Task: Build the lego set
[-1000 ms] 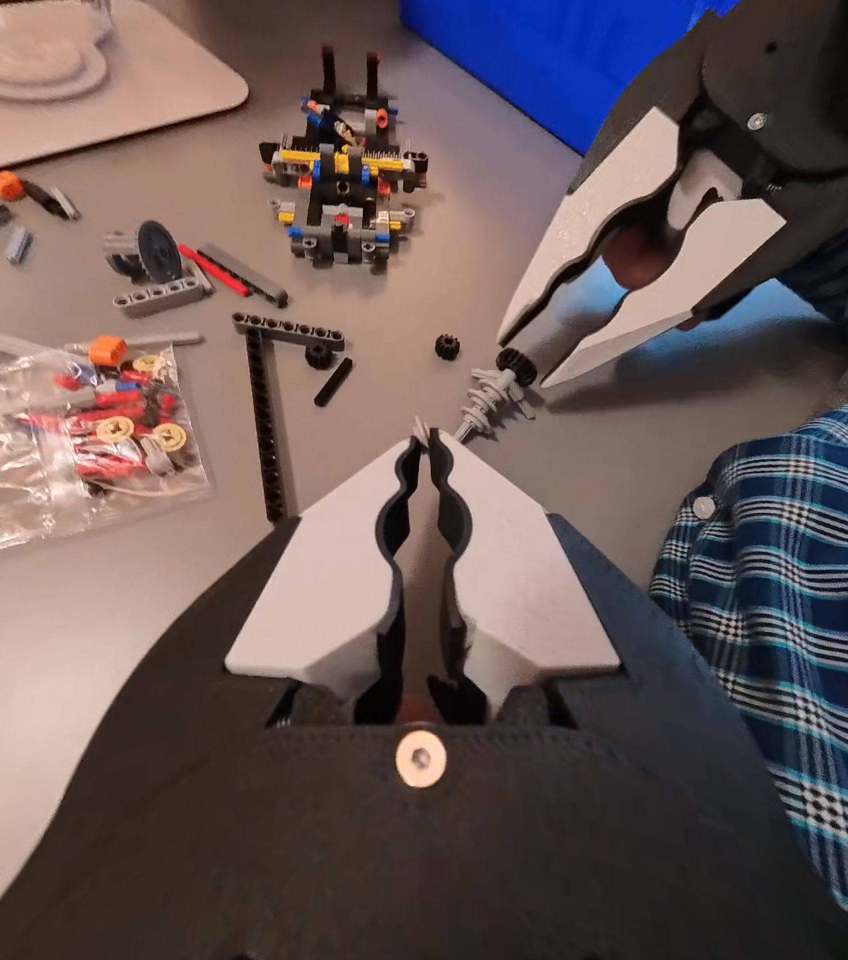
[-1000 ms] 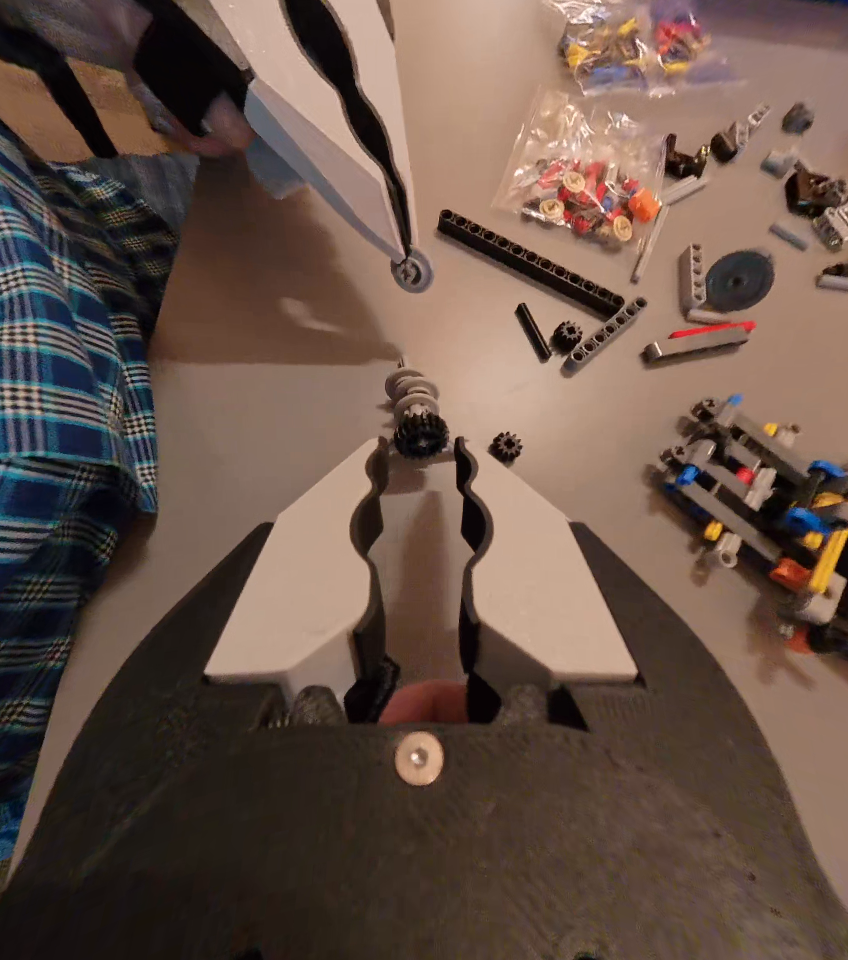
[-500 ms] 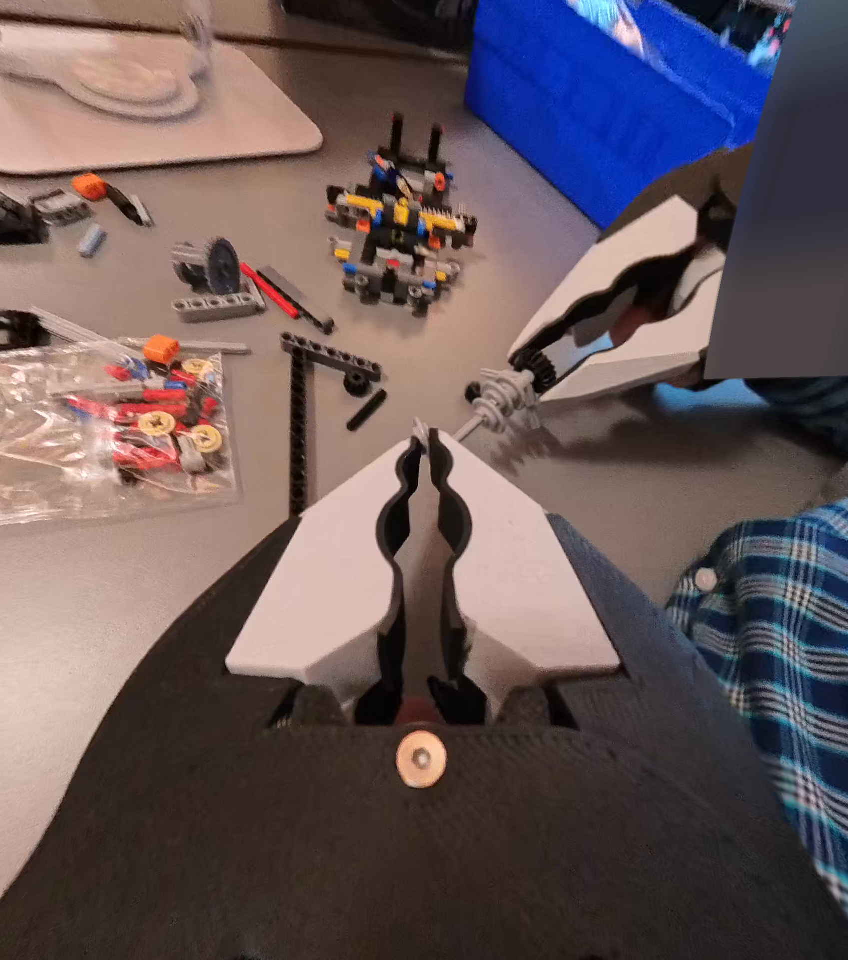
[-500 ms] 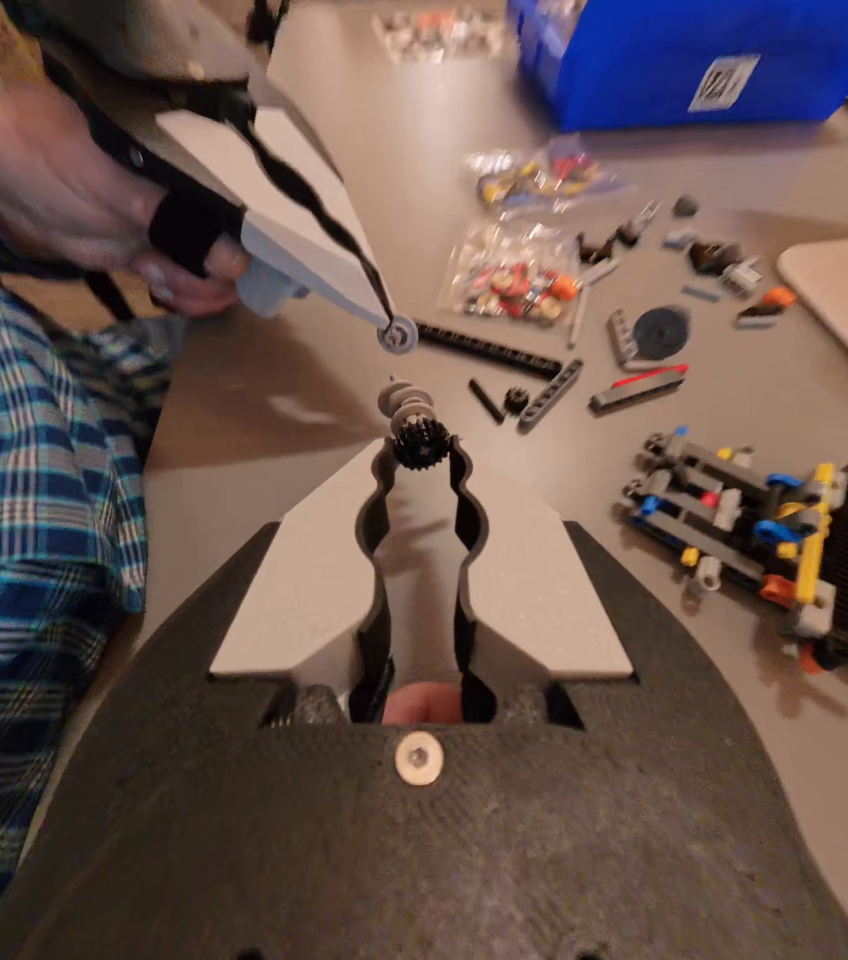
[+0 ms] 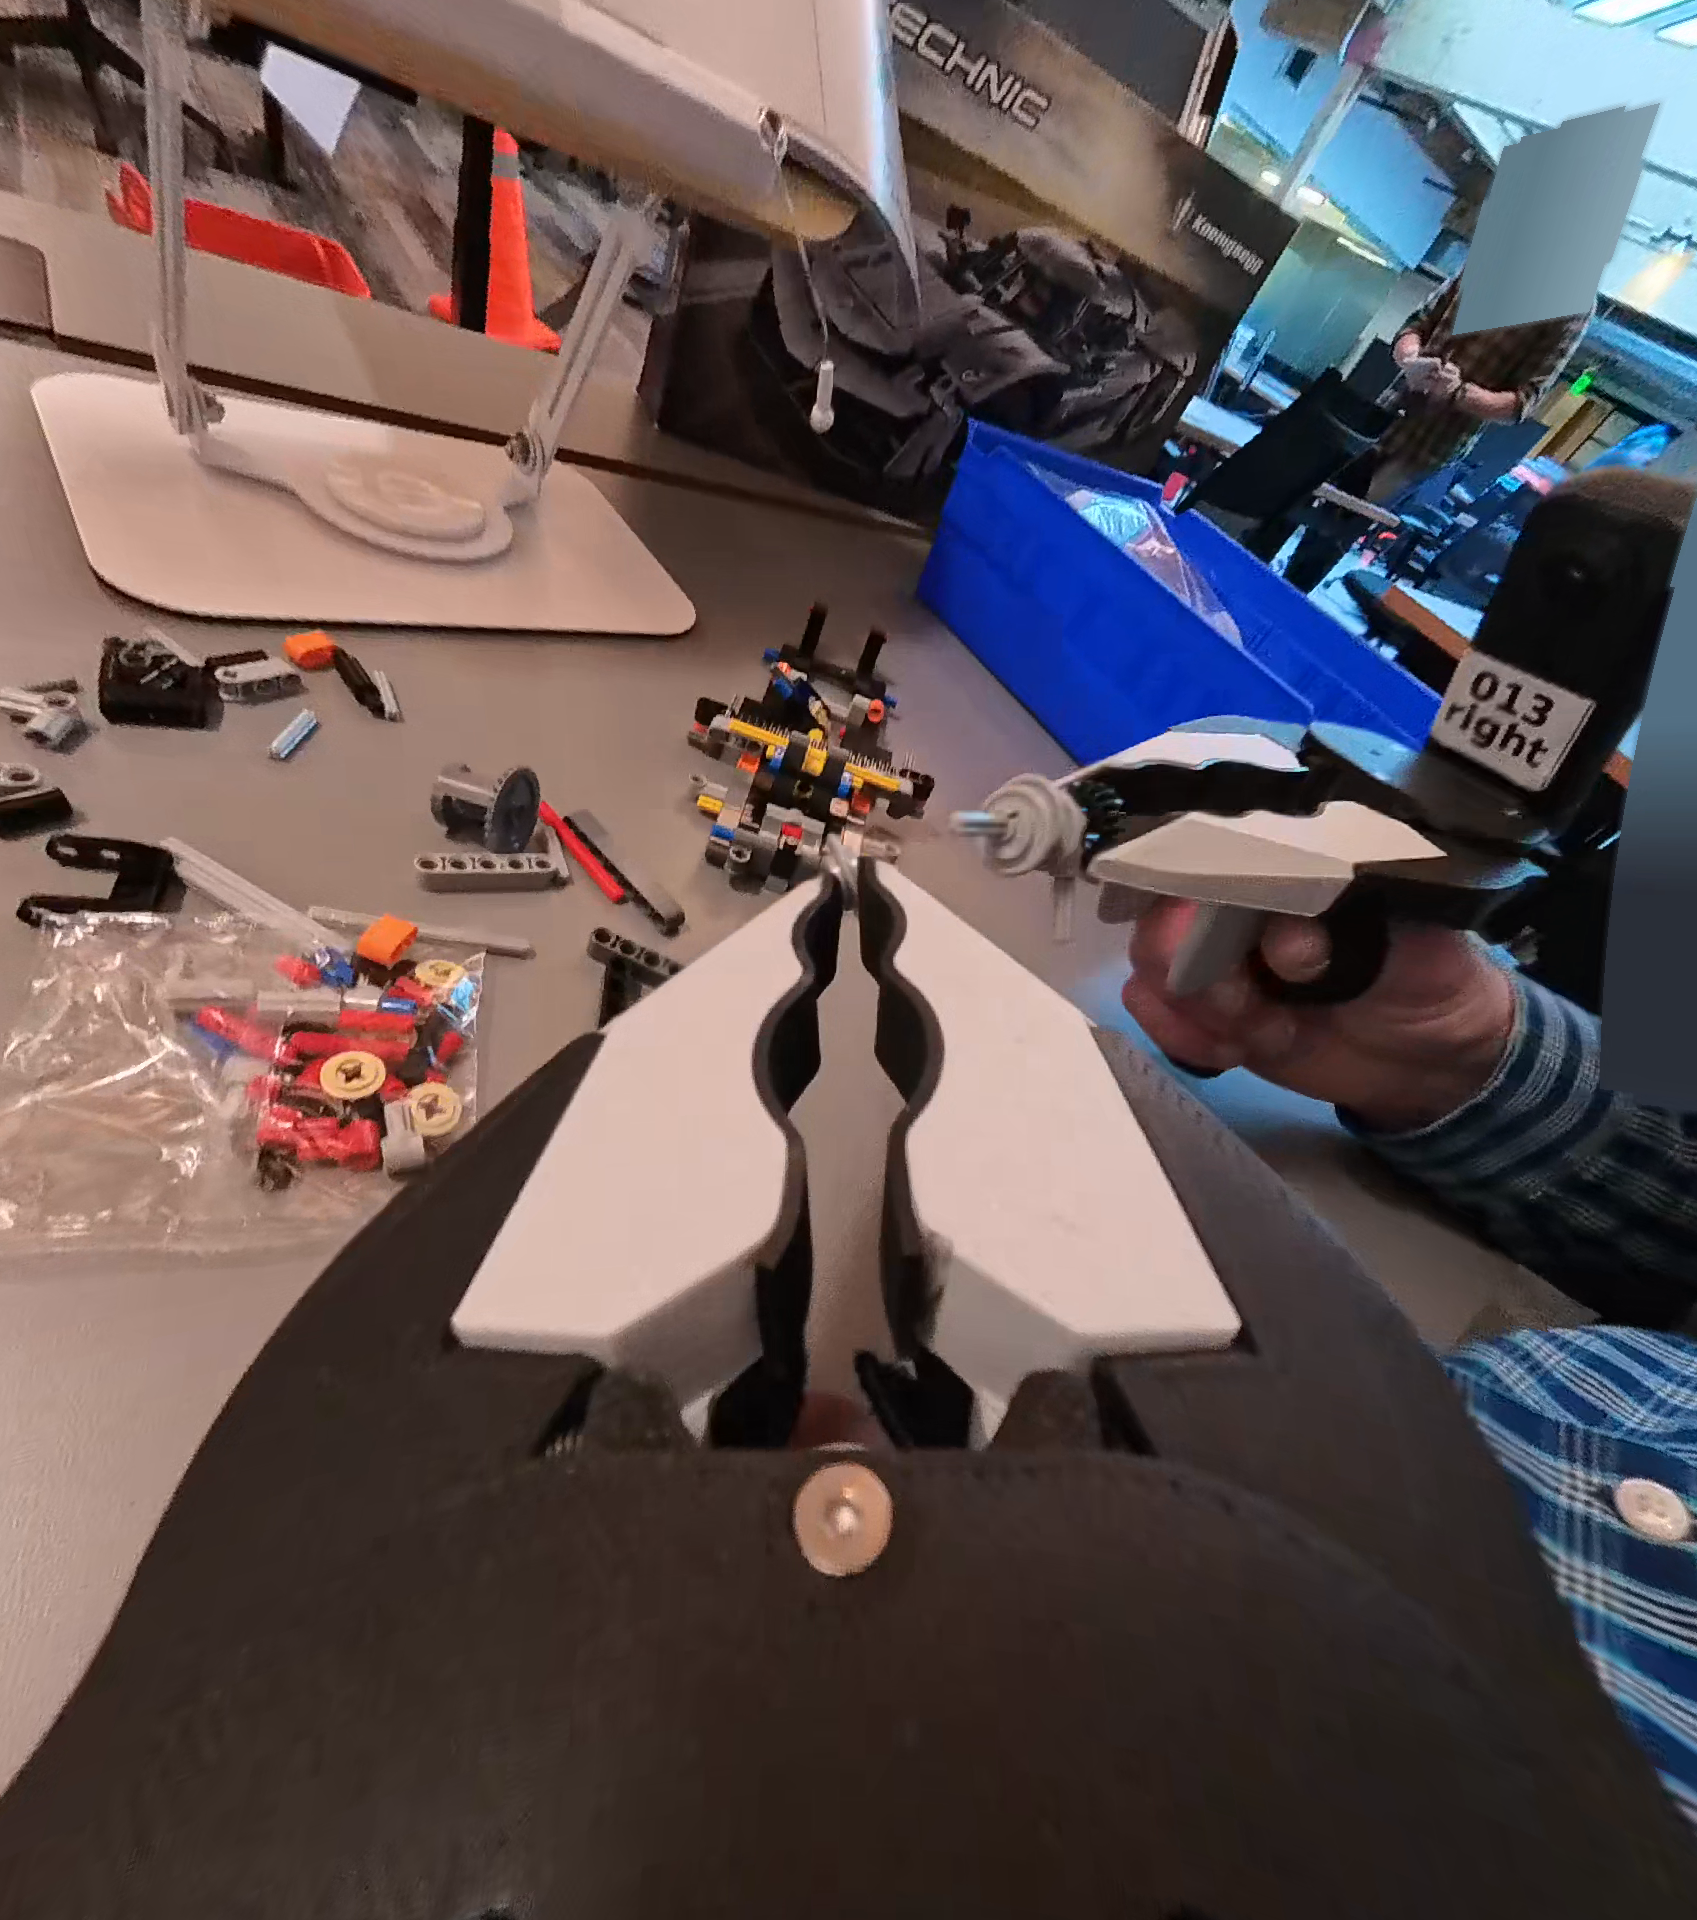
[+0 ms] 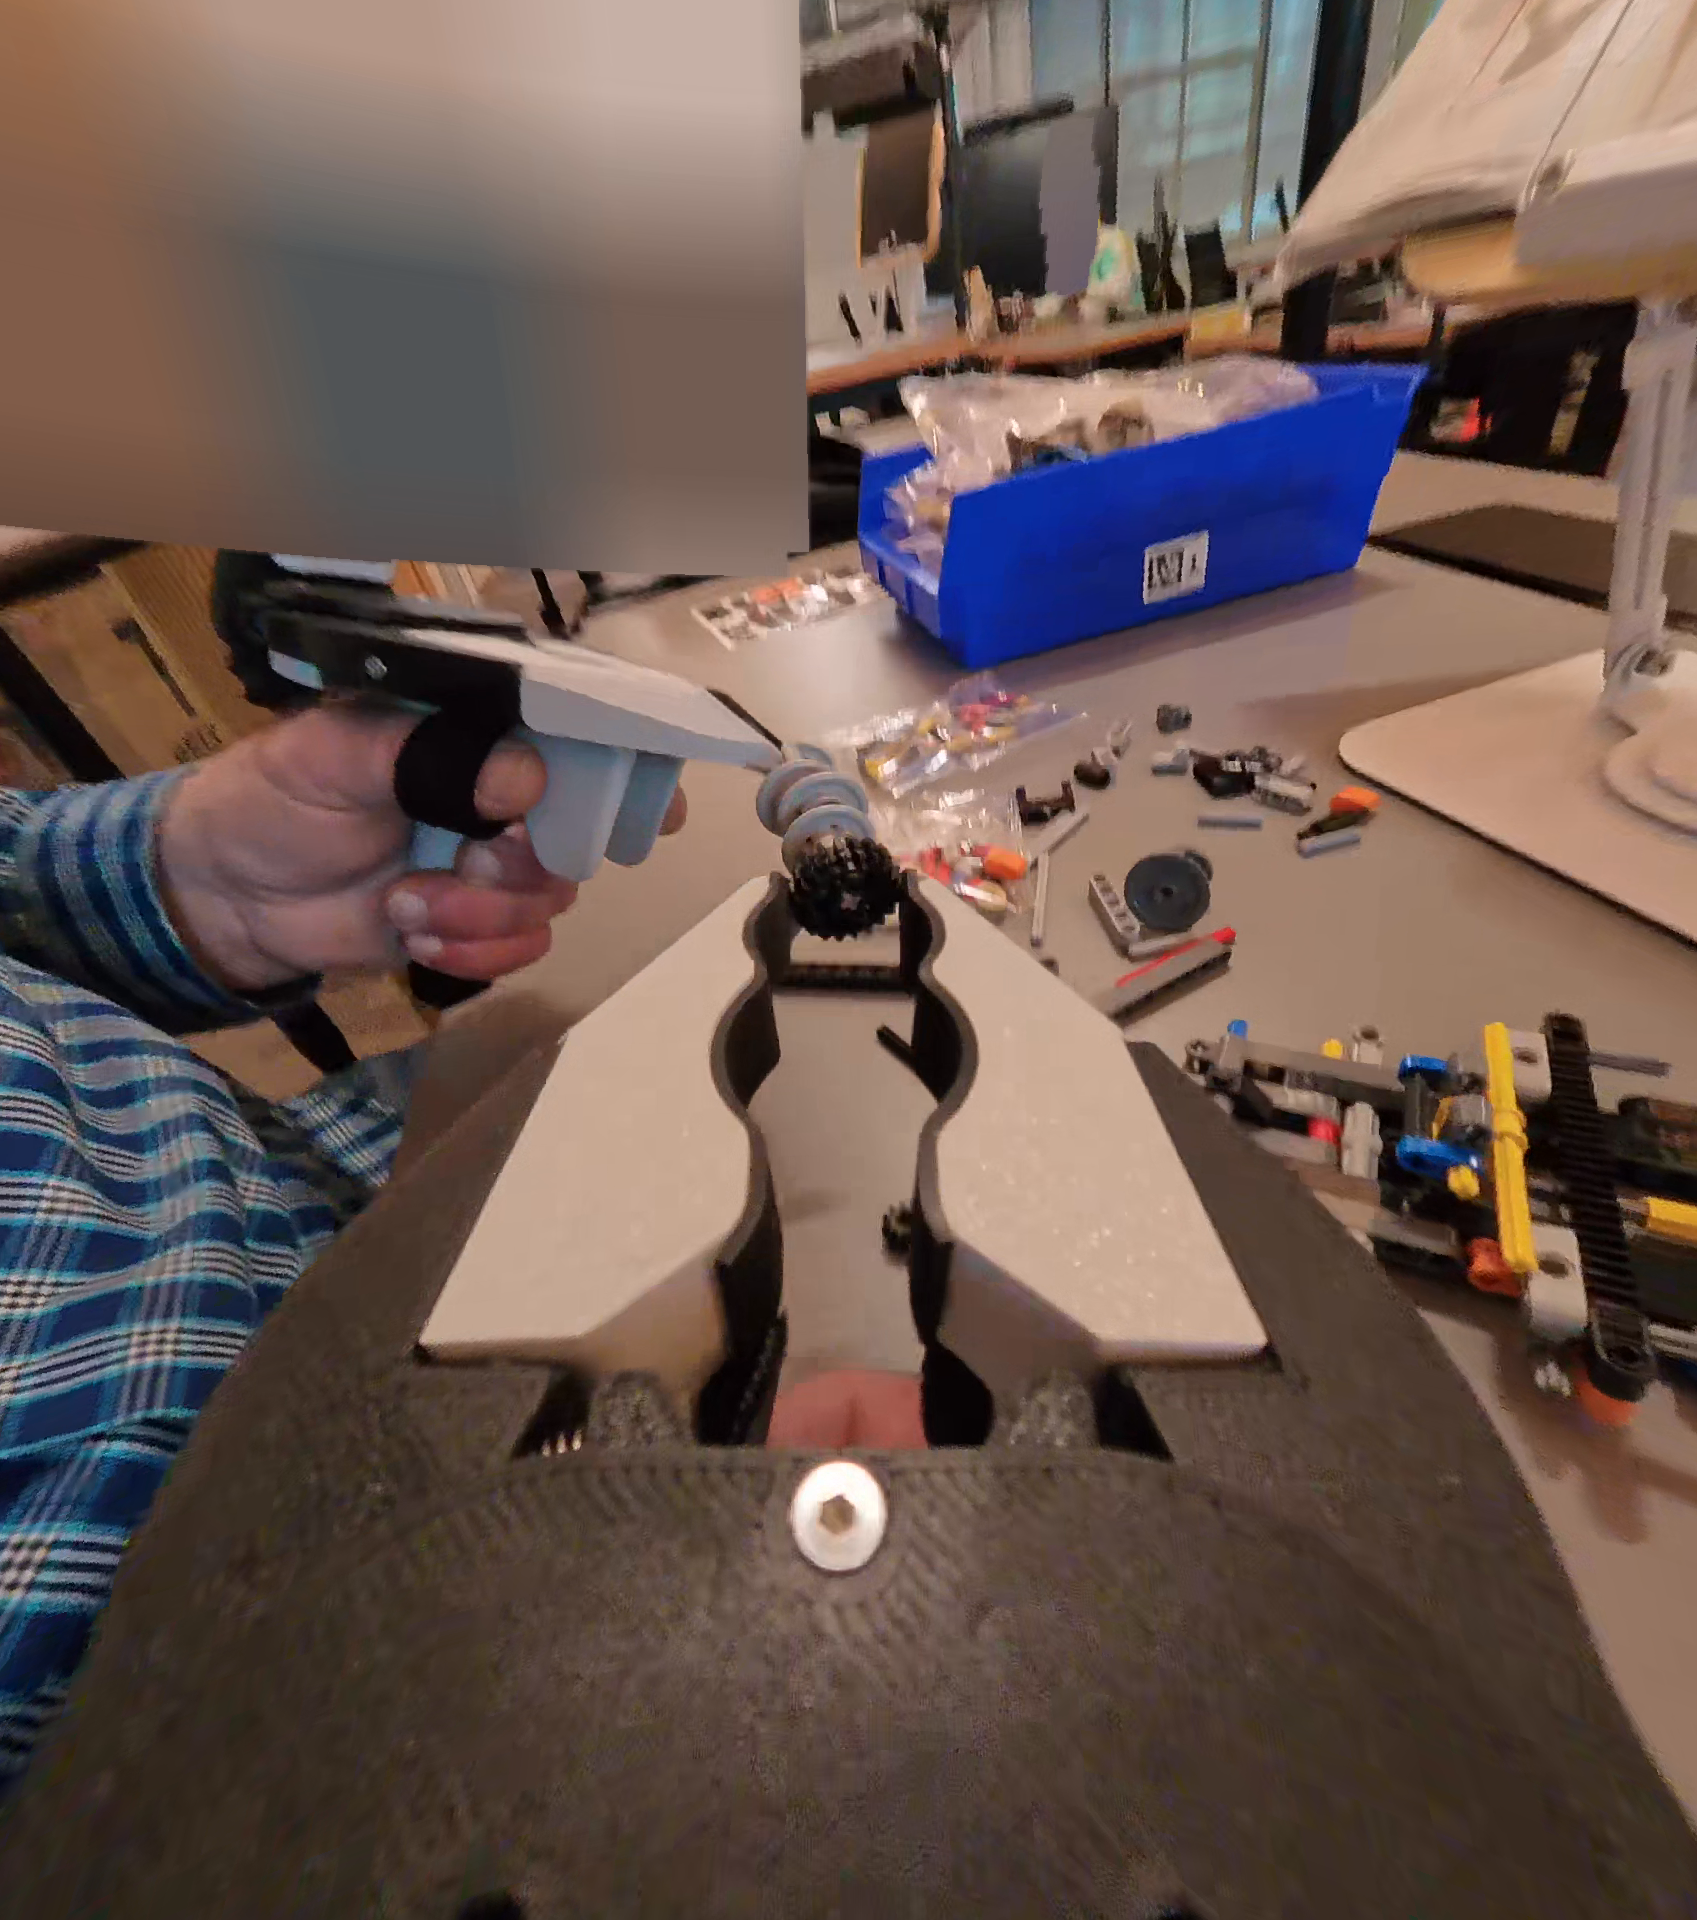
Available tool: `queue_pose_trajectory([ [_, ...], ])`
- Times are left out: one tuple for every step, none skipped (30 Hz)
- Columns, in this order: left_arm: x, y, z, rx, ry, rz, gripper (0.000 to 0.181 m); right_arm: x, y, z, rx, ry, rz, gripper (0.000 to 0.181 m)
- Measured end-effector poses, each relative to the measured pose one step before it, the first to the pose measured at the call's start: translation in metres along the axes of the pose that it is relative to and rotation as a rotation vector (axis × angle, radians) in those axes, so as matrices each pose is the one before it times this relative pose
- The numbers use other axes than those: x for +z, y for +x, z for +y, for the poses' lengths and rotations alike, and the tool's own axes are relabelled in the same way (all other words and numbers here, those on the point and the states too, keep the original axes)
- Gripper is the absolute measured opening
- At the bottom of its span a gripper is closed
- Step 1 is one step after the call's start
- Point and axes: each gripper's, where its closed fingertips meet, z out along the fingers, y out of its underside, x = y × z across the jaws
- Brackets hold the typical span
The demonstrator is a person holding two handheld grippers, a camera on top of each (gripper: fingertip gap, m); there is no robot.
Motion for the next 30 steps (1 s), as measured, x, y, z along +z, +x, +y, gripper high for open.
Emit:
queue_pose_trajectory([
  [0.00078,0.00190,-0.00221,0.0023,0.0054,0.0057,0.000,-0.00147,-0.00022,-0.00539,0.0122,0.0382,-0.0108,0.018],
  [0.00043,0.00133,-0.00250,0.0002,0.0096,0.0019,0.000,-0.00085,0.00210,-0.00218,0.0133,0.0169,0.0006,0.018],
  [0.00035,0.00111,-0.00231,0.0005,0.0087,0.0014,0.000,-0.00100,0.00223,-0.00196,-0.0007,0.0166,0.0029,0.019],
  [0.00041,0.00147,-0.00137,0.0014,0.0035,0.0049,0.000,-0.00114,0.00181,-0.00241,-0.0159,0.0172,0.0089,0.019],
  [0.00015,0.00092,-0.00147,0.0001,0.0046,0.0025,0.000,-0.00068,0.00113,-0.00132,-0.0176,0.0056,0.0106,0.018],
  [0.00005,0.00013,-0.00125,0.0005,0.0044,-0.0004,0.000,-0.00063,0.00061,-0.00202,-0.0236,0.0087,0.0113,0.018],
  [-0.00003,0.00018,-0.00107,0.0002,0.0036,0.0007,0.000,-0.00093,0.00111,-0.00277,-0.0418,0.0131,0.0213,0.018],
  [-0.00027,0.00053,-0.00125,-0.0022,0.0048,0.0032,0.000,-0.00092,0.00011,-0.00250,-0.0697,0.0093,0.0244,0.018],
  [-0.00025,0.00049,-0.00127,-0.0023,0.0049,0.0028,0.000,-0.00063,-0.00039,-0.00177,-0.0733,0.0010,0.0216,0.018],
  [-0.00039,0.00075,-0.00129,-0.0003,0.0050,0.0025,0.000,-0.00080,0.00024,-0.00205,-0.0710,0.0020,0.0272,0.018],
  [-0.00026,0.00092,-0.00117,-0.0006,0.0047,0.0035,0.000,-0.00044,-0.00006,-0.00127,-0.0811,-0.0039,0.0269,0.018],
  [-0.00016,0.00108,-0.00148,-0.0024,0.0058,0.0043,0.000,-0.00041,-0.00046,-0.00172,-0.0845,-0.0030,0.0244,0.017],
  [-0.00003,0.00072,-0.00102,-0.0019,0.0019,0.0026,0.000,-0.00008,-0.00242,-0.00145,-0.0888,-0.0100,0.0137,0.018],
  [0.00006,0.00018,-0.00092,-0.0005,0.0012,0.0008,0.000,-0.00014,-0.00199,-0.00268,-0.0917,-0.0057,0.0191,0.018],
  [-0.00003,0.00034,-0.00099,-0.0016,0.0017,0.0035,0.000,0.00002,-0.00239,-0.00311,-0.0885,-0.0058,0.0148,0.018],
  [-0.00004,-0.00008,-0.00085,-0.0049,0.0019,0.0017,0.000,0.00025,-0.00191,-0.00265,-0.0886,-0.0120,0.0162,0.018],
  [-0.00025,-0.00078,-0.00064,-0.0048,0.0023,-0.0018,0.000,0.00030,-0.00174,-0.00277,-0.0938,-0.0120,0.0163,0.018],
  [-0.00008,0.00007,-0.00020,-0.0033,-0.0001,0.0041,0.000,0.00046,-0.00078,-0.00319,-0.0833,-0.0084,0.0184,0.018],
  [0.00016,0.00105,0.00007,-0.0067,-0.0012,0.0103,0.000,0.00071,-0.00103,-0.00263,-0.0749,-0.0101,0.0124,0.018],
  [-0.00021,0.00049,-0.00047,-0.0118,0.0041,0.0072,0.000,0.00086,0.00013,-0.00153,-0.0690,-0.0140,0.0159,0.018],
  [-0.00031,0.00092,-0.00051,-0.0128,0.0053,0.0112,0.000,0.00082,0.00163,-0.00105,-0.0642,-0.0140,0.0223,0.018],
  [-0.00023,0.00030,-0.00043,-0.0146,0.0063,0.0103,0.000,0.00079,0.00070,-0.00151,-0.0543,-0.0099,0.0116,0.018],
  [-0.00027,-0.00082,0.00024,-0.0146,0.0042,0.0059,0.000,0.00095,0.00060,-0.00168,-0.0570,-0.0118,0.0086,0.017],
  [0.00006,-0.00121,0.00131,-0.0157,-0.0020,0.0045,0.000,0.00091,-0.00044,-0.00278,-0.0540,-0.0062,-0.0008,0.017],
  [-0.00016,-0.00110,0.00067,-0.0168,0.0031,0.0053,0.000,0.00081,-0.00083,-0.00343,-0.0385,0.0001,-0.0095,0.017],
  [-0.00012,-0.00037,0.00033,-0.0177,0.0036,0.0086,0.000,0.00152,-0.00172,-0.00168,-0.0303,-0.0082,-0.0180,0.017],
  [0.00000,-0.00039,-0.00005,-0.0182,0.0042,0.0070,0.000,0.00152,-0.00038,-0.00041,-0.0339,-0.0132,-0.0059,0.017],
  [0.00027,-0.00078,0.00028,-0.0146,0.0006,0.0044,0.000,0.00068,-0.00021,-0.00188,-0.0252,0.0026,-0.0061,0.017],
  [0.00015,-0.00083,-0.00001,-0.0100,0.0014,0.0029,0.000,0.00123,-0.00183,-0.00026,-0.0106,-0.0065,-0.0194,0.018],
  [0.00004,-0.00039,-0.00001,-0.0118,0.0023,0.0049,0.000,0.00118,-0.00144,0.00017,-0.0166,-0.0099,-0.0125,0.017],
])
